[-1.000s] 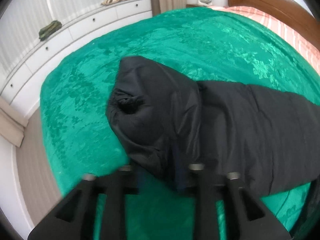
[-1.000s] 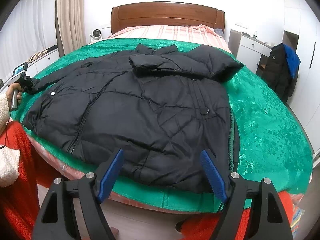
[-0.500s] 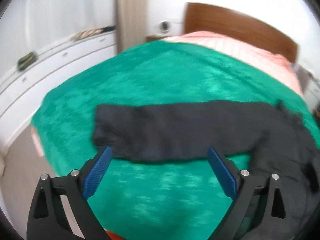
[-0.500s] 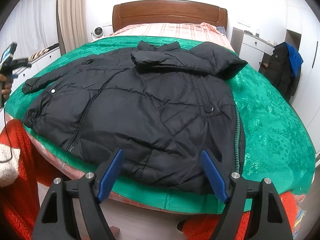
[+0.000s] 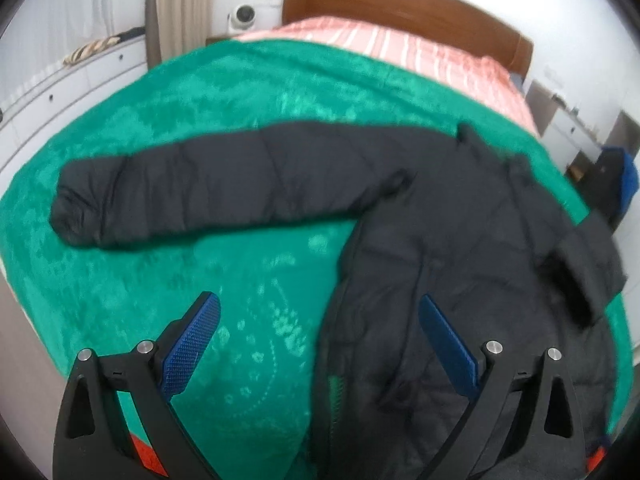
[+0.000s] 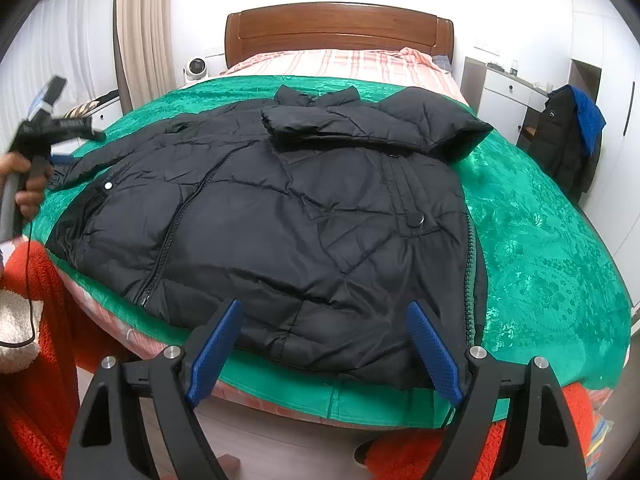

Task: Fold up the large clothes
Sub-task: 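Grasp the folded sleeve cuff with left tool and pull it outward flat, then grasp the other sleeve with right tool and lay it out flat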

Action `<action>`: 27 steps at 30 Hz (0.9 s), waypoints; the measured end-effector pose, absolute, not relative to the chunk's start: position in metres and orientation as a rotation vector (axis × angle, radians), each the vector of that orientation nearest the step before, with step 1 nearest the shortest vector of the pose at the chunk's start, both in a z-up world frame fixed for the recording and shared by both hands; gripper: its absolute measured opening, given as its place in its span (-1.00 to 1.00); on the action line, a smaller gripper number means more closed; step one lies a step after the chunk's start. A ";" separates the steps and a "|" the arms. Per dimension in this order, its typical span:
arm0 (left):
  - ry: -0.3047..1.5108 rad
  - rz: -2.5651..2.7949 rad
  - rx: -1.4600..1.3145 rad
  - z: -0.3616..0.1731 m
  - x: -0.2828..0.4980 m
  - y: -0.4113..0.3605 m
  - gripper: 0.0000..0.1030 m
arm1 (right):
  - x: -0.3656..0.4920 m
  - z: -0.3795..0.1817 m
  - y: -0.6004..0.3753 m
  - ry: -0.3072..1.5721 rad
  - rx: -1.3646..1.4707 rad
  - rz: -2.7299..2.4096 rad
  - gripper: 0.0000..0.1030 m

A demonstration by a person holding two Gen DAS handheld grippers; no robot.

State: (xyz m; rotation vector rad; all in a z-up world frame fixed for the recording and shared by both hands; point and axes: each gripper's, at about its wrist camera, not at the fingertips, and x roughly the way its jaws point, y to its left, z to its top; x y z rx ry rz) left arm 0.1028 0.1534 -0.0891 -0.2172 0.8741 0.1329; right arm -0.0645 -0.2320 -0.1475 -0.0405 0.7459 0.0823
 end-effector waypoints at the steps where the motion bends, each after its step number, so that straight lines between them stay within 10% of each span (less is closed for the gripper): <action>1: 0.883 0.148 -0.196 -0.098 0.103 0.152 0.94 | -0.064 -0.148 -0.232 0.746 -0.040 0.082 0.63; 19: 0.942 0.168 -0.188 -0.151 0.109 0.156 0.99 | -0.026 -0.103 -0.260 0.711 0.042 0.113 0.70; 27: 0.881 0.150 -0.207 -0.160 0.099 0.159 0.99 | 0.105 -0.095 -0.182 0.623 -0.452 0.197 0.99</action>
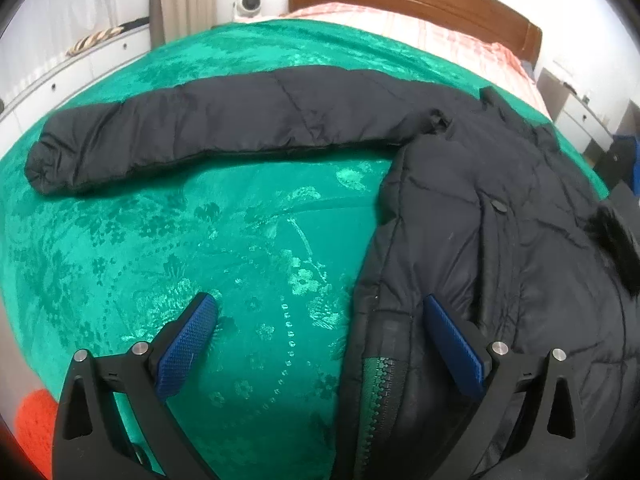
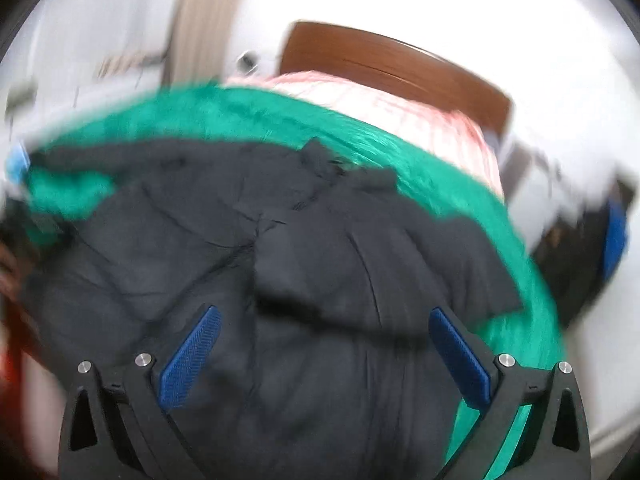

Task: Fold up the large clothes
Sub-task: 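Grasp the other sleeve with right tool and lay it out flat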

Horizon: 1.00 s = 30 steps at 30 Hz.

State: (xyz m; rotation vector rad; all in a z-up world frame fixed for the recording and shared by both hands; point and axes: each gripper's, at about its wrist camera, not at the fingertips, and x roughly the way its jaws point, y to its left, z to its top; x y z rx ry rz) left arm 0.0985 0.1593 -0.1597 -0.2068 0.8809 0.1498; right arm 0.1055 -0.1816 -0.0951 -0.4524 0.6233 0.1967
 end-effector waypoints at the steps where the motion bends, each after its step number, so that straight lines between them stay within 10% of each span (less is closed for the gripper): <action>1: 0.873 0.149 -0.199 -0.160 0.098 0.159 0.99 | 0.120 -0.108 -0.170 0.618 -0.539 0.184 0.99; 3: 0.865 0.148 -0.191 -0.160 0.097 0.159 0.99 | 0.156 -0.140 -0.153 0.668 -0.685 0.157 0.87; 5: 0.862 0.148 -0.181 -0.160 0.096 0.158 0.99 | 0.177 -0.144 -0.159 0.760 -0.604 0.214 -0.27; 8: 0.861 0.146 -0.184 -0.160 0.094 0.158 0.99 | 0.171 -0.087 -0.211 0.661 -0.349 0.097 -0.52; 17: 0.876 0.156 -0.212 -0.159 0.091 0.162 0.99 | 0.066 0.056 -0.477 0.402 0.141 -0.408 -0.81; 27: 0.892 0.161 -0.208 -0.159 0.093 0.161 0.99 | 0.046 -0.151 -0.609 0.862 0.574 -0.645 -0.73; 30: 0.922 0.142 -0.247 -0.160 0.097 0.166 0.99 | 0.033 -0.175 -0.600 0.850 0.588 -0.680 -0.33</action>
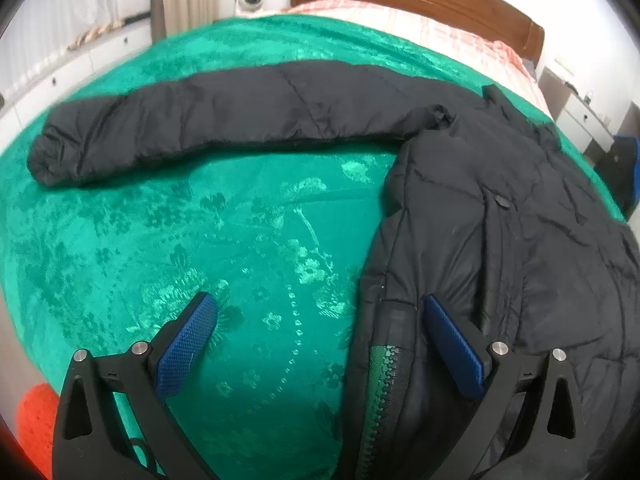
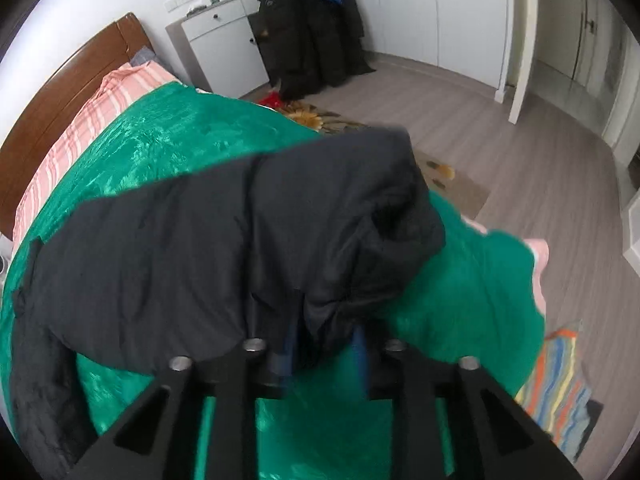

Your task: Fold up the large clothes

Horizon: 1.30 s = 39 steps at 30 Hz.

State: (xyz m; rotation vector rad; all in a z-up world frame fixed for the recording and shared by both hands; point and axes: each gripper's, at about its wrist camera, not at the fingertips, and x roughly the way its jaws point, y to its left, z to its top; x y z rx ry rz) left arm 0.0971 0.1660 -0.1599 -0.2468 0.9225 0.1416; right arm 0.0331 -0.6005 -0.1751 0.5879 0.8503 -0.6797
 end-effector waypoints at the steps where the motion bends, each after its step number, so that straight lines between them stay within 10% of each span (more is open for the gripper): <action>1: 0.926 0.133 -0.253 -0.160 0.098 0.168 0.99 | 0.029 -0.171 -0.590 0.835 0.560 -0.710 0.04; 3: 0.923 0.104 -0.256 -0.163 0.097 0.170 0.99 | 0.009 -0.157 -0.557 0.748 0.485 -0.809 0.59; 8: 0.935 0.102 -0.251 -0.159 0.091 0.167 0.99 | -0.025 -0.117 -0.450 0.432 0.401 -0.753 0.94; 39: 0.550 0.247 -0.181 -0.032 0.056 0.139 0.99 | 0.006 -0.134 -0.350 0.472 0.111 -0.353 0.96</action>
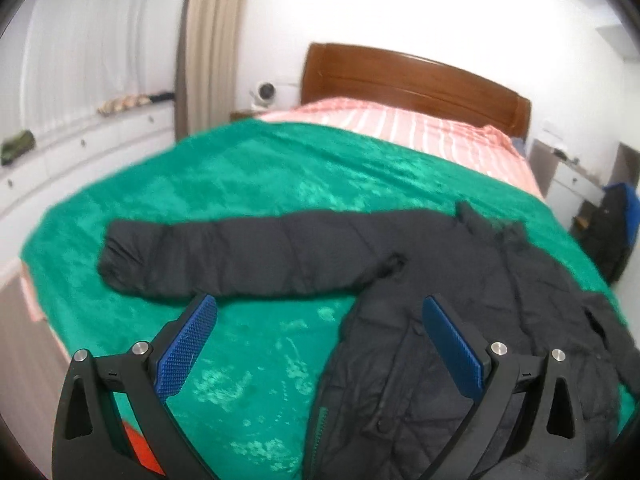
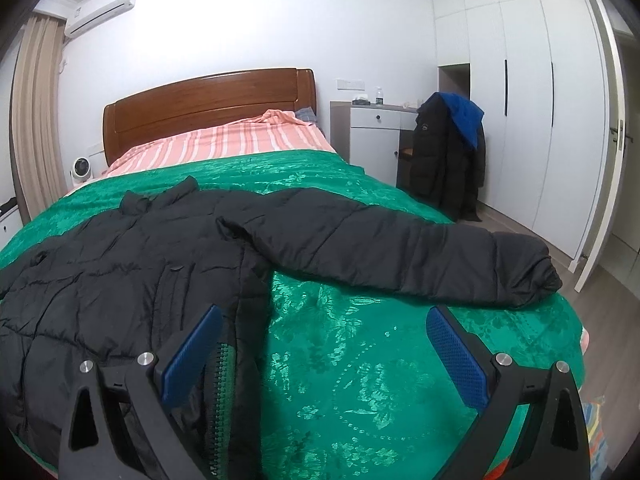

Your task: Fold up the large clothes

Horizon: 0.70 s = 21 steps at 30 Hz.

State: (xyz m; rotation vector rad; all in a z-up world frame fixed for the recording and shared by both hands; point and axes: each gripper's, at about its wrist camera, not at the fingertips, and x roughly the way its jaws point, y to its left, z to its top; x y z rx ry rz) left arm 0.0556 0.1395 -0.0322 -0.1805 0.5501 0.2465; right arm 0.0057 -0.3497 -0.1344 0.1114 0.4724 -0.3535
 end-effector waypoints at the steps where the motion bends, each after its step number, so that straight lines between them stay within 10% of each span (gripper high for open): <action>1: 0.539 0.270 -0.161 -0.028 0.054 0.136 0.99 | 0.006 -0.134 -0.350 0.472 0.111 -0.353 0.96; 21: 0.441 0.321 0.010 0.023 0.030 0.076 1.00 | 0.006 -0.135 -0.345 0.470 0.097 -0.343 0.96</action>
